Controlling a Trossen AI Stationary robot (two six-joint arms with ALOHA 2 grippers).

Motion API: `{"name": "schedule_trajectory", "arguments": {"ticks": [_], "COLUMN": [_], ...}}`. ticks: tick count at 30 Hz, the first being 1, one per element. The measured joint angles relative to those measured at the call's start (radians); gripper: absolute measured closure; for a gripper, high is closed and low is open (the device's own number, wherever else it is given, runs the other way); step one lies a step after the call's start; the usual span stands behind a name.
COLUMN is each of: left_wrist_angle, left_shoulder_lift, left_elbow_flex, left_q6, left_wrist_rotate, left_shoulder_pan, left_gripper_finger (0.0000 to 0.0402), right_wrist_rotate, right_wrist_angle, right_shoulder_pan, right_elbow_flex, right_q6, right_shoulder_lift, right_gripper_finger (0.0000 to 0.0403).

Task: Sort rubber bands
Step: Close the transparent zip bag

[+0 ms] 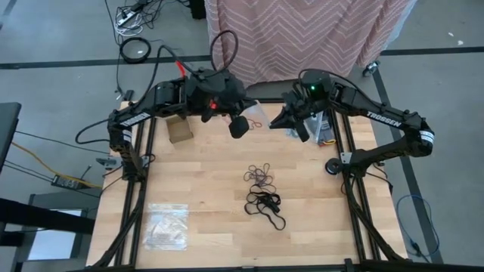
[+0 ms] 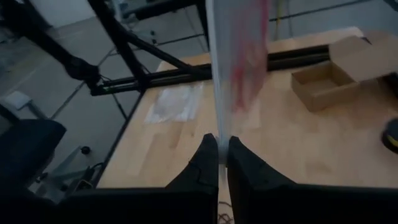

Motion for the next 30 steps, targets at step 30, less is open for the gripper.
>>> {"name": "schedule_trajectory", "arguments": {"ticks": [30], "left_wrist_angle": [-0.603], "left_shoulder_lift": [-0.121], "left_elbow_flex": [-0.004], "left_q6": [-0.035], "left_wrist_rotate": [0.041], "left_shoulder_pan": [-0.001], "left_gripper_finger": [0.0267], "right_wrist_rotate": [0.649], "right_wrist_angle": [-0.239], "right_shoulder_pan": [-0.273], "right_elbow_flex": [-0.544], "right_q6": [0.887], "right_shoulder_lift": [-0.14], "right_gripper_finger": [0.0402]}}
